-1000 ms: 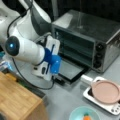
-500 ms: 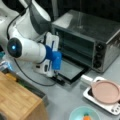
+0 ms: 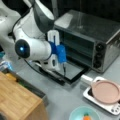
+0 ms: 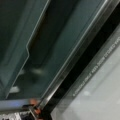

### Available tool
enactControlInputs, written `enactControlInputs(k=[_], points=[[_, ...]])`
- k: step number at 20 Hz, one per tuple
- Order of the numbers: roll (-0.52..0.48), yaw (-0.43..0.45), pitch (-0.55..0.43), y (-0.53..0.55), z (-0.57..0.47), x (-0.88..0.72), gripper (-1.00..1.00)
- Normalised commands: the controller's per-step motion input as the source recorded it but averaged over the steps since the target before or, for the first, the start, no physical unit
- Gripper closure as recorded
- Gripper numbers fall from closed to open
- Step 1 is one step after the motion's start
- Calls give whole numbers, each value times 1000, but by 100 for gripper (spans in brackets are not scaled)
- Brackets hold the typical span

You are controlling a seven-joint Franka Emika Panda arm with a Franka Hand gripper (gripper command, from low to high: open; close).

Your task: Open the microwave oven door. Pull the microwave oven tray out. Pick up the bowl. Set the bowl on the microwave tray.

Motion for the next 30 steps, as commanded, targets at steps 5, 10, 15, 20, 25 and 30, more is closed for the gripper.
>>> enactControlInputs(k=[5, 10, 15, 20, 25, 30], points=[[334, 113, -139, 45, -153, 12, -100], [367, 82, -86, 98, -113, -29, -100], [333, 58, -116, 162, -143, -30, -100], [280, 25, -118, 147, -144, 10, -100], [201, 4, -139, 86, -168, 100, -100], [170, 0, -124, 88, -146, 112, -100]])
